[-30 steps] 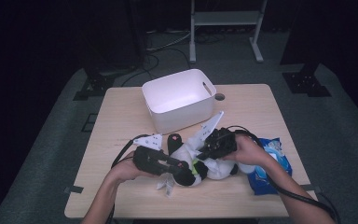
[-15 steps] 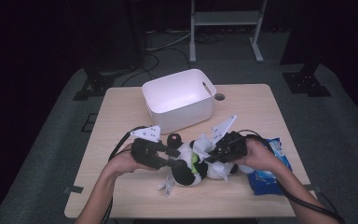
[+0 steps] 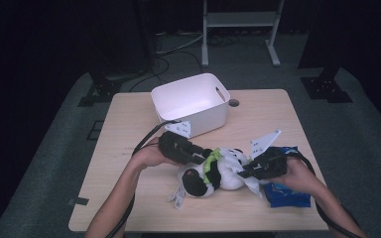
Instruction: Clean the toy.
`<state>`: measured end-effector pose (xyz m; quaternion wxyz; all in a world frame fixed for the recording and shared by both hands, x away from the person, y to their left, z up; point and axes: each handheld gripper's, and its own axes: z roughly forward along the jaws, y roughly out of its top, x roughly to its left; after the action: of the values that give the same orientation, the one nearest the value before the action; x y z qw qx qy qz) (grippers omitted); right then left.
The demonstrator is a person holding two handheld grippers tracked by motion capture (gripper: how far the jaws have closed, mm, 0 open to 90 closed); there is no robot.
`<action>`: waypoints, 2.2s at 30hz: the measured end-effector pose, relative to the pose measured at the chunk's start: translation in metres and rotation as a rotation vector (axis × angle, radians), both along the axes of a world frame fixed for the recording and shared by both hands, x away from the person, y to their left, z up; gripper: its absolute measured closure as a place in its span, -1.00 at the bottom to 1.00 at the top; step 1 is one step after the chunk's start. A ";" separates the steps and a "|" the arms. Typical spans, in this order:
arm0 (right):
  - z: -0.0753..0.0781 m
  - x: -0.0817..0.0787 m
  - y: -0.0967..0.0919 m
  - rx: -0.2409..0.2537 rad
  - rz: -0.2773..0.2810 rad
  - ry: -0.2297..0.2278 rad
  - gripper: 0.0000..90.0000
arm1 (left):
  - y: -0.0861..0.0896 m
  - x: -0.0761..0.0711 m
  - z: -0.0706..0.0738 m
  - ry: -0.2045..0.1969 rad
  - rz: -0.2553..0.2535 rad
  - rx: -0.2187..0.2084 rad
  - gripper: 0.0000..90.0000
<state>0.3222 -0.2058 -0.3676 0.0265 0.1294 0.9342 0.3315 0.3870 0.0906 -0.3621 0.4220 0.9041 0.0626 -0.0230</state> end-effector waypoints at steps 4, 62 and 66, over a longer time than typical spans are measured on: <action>-0.007 -0.003 -0.006 -0.008 -0.013 0.010 0.80 | -0.004 0.010 -0.004 -0.014 0.022 0.051 0.28; -0.024 0.020 0.023 0.055 -0.012 0.014 0.79 | -0.030 -0.003 0.006 -0.096 -0.247 0.340 -0.03; -0.027 0.007 0.027 0.077 0.032 0.035 0.79 | -0.036 -0.002 0.001 -0.070 -0.267 0.350 0.02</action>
<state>0.3294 -0.1784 -0.3946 -0.0002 0.1213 0.9231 0.3650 0.3846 0.0549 -0.3615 0.2539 0.9641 -0.0693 -0.0361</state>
